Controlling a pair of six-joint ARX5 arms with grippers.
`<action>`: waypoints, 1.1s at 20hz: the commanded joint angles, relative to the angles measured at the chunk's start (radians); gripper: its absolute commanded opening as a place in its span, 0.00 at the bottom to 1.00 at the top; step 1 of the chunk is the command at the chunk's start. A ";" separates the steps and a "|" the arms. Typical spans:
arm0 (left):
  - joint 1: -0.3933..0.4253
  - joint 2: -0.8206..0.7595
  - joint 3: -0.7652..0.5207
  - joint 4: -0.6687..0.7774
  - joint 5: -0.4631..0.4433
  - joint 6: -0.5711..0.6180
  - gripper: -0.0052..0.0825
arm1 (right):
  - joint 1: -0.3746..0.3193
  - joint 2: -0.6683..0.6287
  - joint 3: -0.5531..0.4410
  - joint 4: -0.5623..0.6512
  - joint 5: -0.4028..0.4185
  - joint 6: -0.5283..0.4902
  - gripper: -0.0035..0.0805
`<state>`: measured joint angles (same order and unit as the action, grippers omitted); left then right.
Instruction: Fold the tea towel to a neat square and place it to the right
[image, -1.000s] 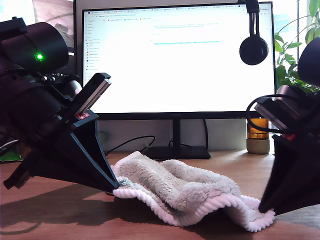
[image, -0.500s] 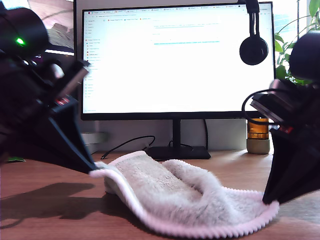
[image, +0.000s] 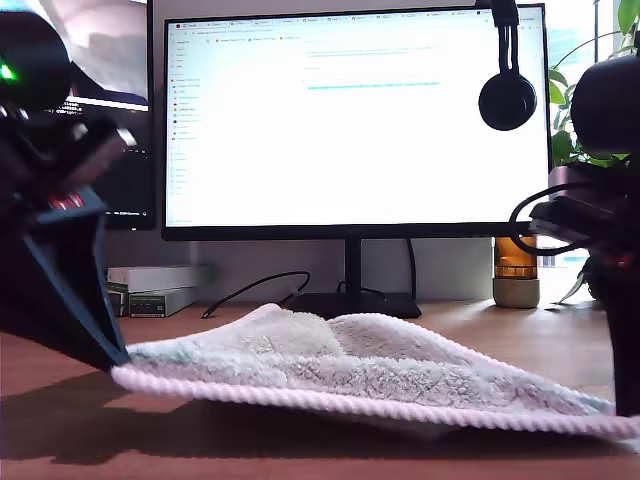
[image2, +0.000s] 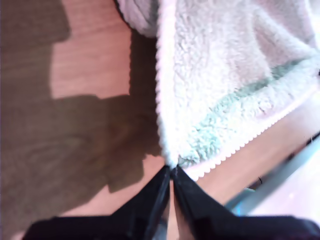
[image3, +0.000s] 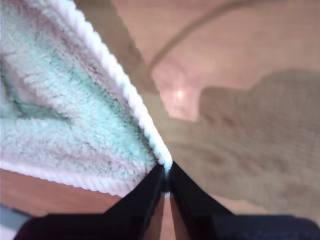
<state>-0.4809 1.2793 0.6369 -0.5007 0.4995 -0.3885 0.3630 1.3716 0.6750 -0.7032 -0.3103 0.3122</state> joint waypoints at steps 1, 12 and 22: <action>-0.010 -0.010 0.001 -0.050 -0.004 0.007 0.03 | 0.025 -0.024 0.000 -0.025 0.005 0.000 0.03; -0.129 -0.010 -0.001 -0.180 -0.190 0.022 0.04 | 0.158 -0.034 0.000 -0.096 0.081 0.013 0.12; -0.111 -0.011 -0.001 -0.117 -0.193 0.071 0.41 | 0.160 -0.034 0.011 -0.102 0.035 -0.045 0.49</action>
<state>-0.6003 1.2663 0.6376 -0.6445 0.3054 -0.3298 0.5190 1.3437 0.6754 -0.8055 -0.2657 0.2794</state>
